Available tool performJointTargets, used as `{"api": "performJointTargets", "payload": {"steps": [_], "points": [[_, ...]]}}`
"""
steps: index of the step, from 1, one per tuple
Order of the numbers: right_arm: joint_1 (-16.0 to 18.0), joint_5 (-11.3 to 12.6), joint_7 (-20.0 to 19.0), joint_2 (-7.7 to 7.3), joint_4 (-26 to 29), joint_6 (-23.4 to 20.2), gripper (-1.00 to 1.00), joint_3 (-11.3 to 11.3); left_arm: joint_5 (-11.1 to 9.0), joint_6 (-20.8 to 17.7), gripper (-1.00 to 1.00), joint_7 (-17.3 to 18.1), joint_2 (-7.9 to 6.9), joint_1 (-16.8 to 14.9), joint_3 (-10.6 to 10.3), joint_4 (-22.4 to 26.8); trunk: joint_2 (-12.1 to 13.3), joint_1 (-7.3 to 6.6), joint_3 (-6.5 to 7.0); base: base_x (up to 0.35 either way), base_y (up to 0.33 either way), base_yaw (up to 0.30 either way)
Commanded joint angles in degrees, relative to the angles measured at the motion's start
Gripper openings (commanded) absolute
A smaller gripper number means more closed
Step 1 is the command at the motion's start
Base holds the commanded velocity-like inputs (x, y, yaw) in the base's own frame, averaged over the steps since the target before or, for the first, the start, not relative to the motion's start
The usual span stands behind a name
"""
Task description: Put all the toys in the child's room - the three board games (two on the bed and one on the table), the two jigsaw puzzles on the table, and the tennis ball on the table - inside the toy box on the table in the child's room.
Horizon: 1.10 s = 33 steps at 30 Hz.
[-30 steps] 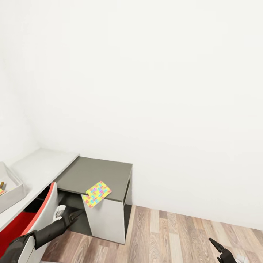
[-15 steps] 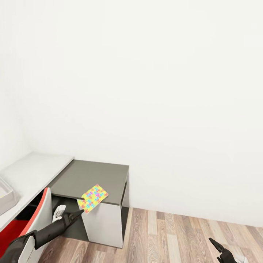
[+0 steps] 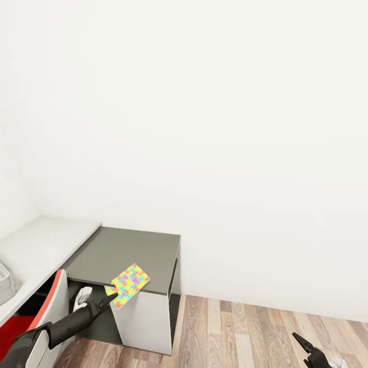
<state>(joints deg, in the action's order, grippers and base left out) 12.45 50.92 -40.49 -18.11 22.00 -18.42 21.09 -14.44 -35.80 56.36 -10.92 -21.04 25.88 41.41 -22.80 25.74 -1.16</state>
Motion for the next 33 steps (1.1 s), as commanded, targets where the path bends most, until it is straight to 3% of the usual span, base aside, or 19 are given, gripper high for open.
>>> {"api": "performJointTargets", "payload": {"steps": [1,20,33], "points": [[0.05,0.41,-0.11,0.01,-0.03,-0.5,1.0,0.18,-0.22,-0.41,1.0,0.08,0.01,-0.05,0.06,-0.02,-0.12,0.04,-0.12,0.066,0.009,0.0],[0.08,0.32,-0.11,0.06,0.16,-0.47,1.0,0.15,-0.23,-0.41,1.0,0.06,0.02,-0.05,0.06,-0.02,-0.12,0.04,-0.12,0.148,0.021,0.0],[0.07,0.23,-0.32,0.01,0.23,-0.56,1.0,0.05,-0.23,-0.83,1.0,-0.08,0.23,-0.05,0.15,-0.02,-0.12,0.04,-0.12,0.023,0.003,0.0]]}}
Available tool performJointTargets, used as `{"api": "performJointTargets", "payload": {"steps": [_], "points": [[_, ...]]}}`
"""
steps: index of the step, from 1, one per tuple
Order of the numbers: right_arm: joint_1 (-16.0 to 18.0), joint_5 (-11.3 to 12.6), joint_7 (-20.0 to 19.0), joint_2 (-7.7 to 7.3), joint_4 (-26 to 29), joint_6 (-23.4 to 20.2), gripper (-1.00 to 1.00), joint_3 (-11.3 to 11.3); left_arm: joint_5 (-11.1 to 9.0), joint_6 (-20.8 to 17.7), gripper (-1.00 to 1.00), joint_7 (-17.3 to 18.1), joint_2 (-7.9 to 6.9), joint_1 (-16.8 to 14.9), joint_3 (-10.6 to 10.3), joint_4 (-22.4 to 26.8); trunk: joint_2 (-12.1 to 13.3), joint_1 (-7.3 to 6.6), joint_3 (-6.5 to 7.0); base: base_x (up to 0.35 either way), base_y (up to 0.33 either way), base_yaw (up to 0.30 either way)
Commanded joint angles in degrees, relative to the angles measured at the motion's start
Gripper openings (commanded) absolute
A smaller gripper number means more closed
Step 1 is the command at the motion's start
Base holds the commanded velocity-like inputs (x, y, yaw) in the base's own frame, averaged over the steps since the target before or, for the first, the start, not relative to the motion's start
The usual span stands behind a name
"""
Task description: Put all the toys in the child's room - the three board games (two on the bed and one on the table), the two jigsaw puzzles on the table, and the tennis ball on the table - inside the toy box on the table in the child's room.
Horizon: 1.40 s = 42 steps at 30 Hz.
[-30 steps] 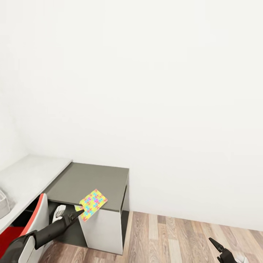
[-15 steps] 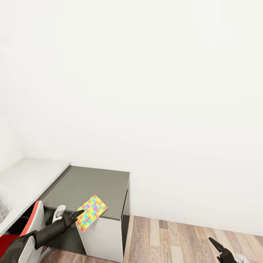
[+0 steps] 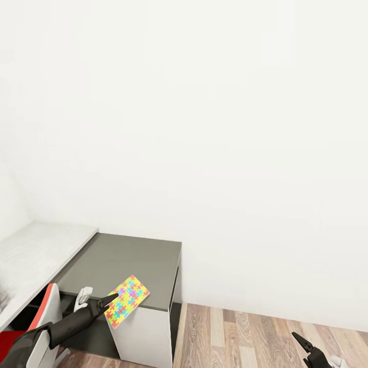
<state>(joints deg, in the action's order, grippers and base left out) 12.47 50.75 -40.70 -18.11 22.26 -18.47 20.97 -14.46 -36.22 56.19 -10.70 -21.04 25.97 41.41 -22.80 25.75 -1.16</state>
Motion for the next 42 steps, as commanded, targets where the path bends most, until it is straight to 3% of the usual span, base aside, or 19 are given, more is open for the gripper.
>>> {"api": "performJointTargets", "payload": {"steps": [1,4,14,22,25,31,42], "points": [[0.05,0.4,-0.13,0.01,-0.03,-0.51,1.0,0.16,-0.22,-0.41,1.0,0.06,0.01,-0.05,0.07,-0.02,-0.12,0.04,-0.12,0.0,0.0,0.0],[0.03,0.4,-0.18,0.01,-0.03,-0.51,1.0,0.17,-0.18,-0.45,1.0,-0.08,0.1,-0.05,0.11,-0.02,-0.12,0.04,-0.12,0.0,0.0,0.0],[0.03,0.4,-0.49,0.01,-0.03,-0.52,1.0,0.13,-0.1,-0.51,1.0,-0.51,0.15,-0.05,0.69,-0.02,-4.13,2.23,-1.92,0.0,0.0,0.0],[0.02,0.4,-0.59,0.01,-0.03,-0.52,1.0,0.13,0.03,-0.74,1.0,-2.45,0.28,-0.05,5.68,-0.07,-7.34,3.99,-3.35,0.0,0.0,0.0],[0.02,0.4,-0.6,0.01,-0.03,-0.52,1.0,0.13,-0.13,-0.71,1.0,-5.94,0.31,-0.05,6.79,-0.09,-8.55,4.65,-3.89,0.0,0.0,0.0],[0.04,0.38,-0.61,0.01,-0.03,-0.52,1.0,0.13,-0.27,-0.7,1.0,-9.71,0.4,-0.05,7.22,-0.1,-10.95,5.97,-4.97,0.0,0.0,0.0],[0.02,0.32,-0.61,0.01,-0.03,-0.52,1.0,0.13,-0.31,-0.69,1.0,-11.03,0.65,-0.05,7.33,-0.1,-15.36,8.38,-6.94,0.0,0.0,0.0]]}}
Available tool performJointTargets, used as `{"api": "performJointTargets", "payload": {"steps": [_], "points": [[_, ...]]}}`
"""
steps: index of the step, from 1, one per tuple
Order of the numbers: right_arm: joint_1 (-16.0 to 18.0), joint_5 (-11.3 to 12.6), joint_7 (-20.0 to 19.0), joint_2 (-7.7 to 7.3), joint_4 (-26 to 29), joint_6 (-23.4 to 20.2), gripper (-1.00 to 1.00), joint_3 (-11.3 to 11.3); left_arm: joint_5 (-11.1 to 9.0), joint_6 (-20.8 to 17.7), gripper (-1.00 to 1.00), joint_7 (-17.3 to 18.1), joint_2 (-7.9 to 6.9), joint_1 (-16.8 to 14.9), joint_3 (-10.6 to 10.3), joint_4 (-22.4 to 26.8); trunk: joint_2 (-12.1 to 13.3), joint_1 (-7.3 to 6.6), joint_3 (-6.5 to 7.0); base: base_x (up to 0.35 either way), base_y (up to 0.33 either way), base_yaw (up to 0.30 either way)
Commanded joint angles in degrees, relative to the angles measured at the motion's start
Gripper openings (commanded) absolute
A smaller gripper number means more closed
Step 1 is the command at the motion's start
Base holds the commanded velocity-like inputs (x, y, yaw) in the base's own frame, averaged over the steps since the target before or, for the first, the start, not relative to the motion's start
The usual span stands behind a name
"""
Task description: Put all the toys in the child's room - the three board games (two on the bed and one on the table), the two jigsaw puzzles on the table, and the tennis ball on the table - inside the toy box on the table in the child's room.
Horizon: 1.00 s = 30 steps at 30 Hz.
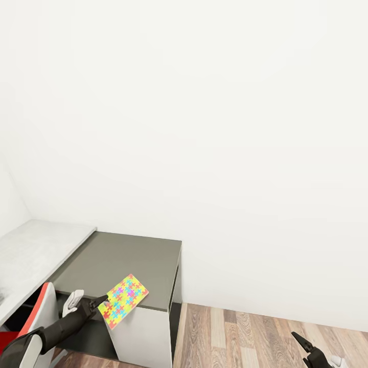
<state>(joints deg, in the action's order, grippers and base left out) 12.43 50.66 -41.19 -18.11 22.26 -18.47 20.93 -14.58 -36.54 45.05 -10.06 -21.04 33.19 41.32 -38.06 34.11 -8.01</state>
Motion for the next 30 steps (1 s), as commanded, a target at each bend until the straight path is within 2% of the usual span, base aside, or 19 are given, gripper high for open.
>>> {"api": "performJointTargets", "payload": {"steps": [1,13,30], "points": [[0.05,0.41,-0.11,0.01,-0.03,-0.51,1.0,0.17,-0.18,-0.36,1.0,0.09,0.03,-0.05,0.11,-0.01,-0.5,0.24,-0.28,0.0,0.0,0.0],[0.05,0.4,-0.11,0.01,-0.03,-0.51,1.0,0.17,-0.19,-0.14,1.0,-1.28,0.73,-0.05,0.12,-0.01,-5.31,2.88,-2.44,0.0,0.0,0.0],[0.06,0.4,-0.11,0.01,-0.03,-0.49,1.0,0.17,-0.33,-0.37,1.0,-2.47,0.74,-0.05,0.12,-0.01,-12.13,6.61,-5.49,0.0,0.0,0.0]]}}
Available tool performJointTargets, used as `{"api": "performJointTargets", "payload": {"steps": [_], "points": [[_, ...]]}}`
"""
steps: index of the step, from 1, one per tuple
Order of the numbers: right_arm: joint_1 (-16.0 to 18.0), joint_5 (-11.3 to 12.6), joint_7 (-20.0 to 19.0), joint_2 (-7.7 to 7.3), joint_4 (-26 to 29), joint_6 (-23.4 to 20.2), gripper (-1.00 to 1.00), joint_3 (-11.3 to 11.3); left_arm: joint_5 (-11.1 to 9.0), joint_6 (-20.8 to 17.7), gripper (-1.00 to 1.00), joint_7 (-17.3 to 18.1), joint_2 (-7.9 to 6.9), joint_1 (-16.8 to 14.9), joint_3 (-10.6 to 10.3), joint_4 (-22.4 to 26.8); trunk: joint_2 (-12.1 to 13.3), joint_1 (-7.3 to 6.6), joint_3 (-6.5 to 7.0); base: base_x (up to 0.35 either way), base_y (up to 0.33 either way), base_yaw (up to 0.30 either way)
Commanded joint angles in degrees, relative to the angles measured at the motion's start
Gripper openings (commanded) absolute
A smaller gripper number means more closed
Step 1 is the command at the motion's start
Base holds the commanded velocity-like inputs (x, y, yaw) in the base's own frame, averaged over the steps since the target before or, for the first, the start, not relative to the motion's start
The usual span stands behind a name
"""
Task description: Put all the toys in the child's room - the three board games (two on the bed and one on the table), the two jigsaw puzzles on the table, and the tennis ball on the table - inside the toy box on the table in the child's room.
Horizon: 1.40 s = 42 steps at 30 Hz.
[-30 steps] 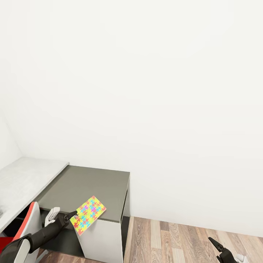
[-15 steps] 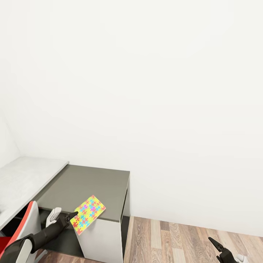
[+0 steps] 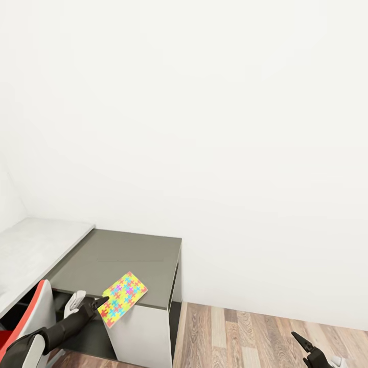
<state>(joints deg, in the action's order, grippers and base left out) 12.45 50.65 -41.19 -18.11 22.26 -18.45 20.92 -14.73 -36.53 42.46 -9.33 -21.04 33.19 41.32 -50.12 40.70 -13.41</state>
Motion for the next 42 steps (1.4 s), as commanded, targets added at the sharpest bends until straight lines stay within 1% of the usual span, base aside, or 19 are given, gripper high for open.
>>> {"api": "performJointTargets", "payload": {"steps": [1,16,21,25,42], "points": [[0.04,0.41,-0.11,0.01,-0.03,-0.52,1.0,0.17,-0.19,-0.41,1.0,0.12,0.01,-0.05,0.12,-0.01,-0.48,0.23,-0.26,0.0,0.0,0.0],[0.04,0.41,-0.11,0.01,-0.03,-0.53,1.0,0.17,-0.35,-0.62,1.0,0.21,0.12,-0.05,0.38,-0.01,-6.49,3.53,-2.96,0.0,0.0,0.0],[0.05,0.41,-0.11,0.01,-0.03,-0.53,1.0,0.17,-1.25,-0.7,1.0,0.3,0.1,-0.05,1.39,-0.02,-6.49,3.53,-2.96,0.0,0.0,0.0],[0.05,0.41,-0.11,0.0,-0.03,-0.54,1.0,0.17,-1.56,-0.72,1.0,0.33,0.1,-0.05,1.76,-0.04,-6.49,3.53,-2.96,0.0,0.0,0.0],[0.04,0.4,-0.11,-0.08,-0.03,-0.54,1.0,0.14,-1.7,-1.1,1.0,0.27,0.15,-0.05,1.97,-0.06,-6.49,3.53,-2.96,0.0,0.0,0.0]]}}
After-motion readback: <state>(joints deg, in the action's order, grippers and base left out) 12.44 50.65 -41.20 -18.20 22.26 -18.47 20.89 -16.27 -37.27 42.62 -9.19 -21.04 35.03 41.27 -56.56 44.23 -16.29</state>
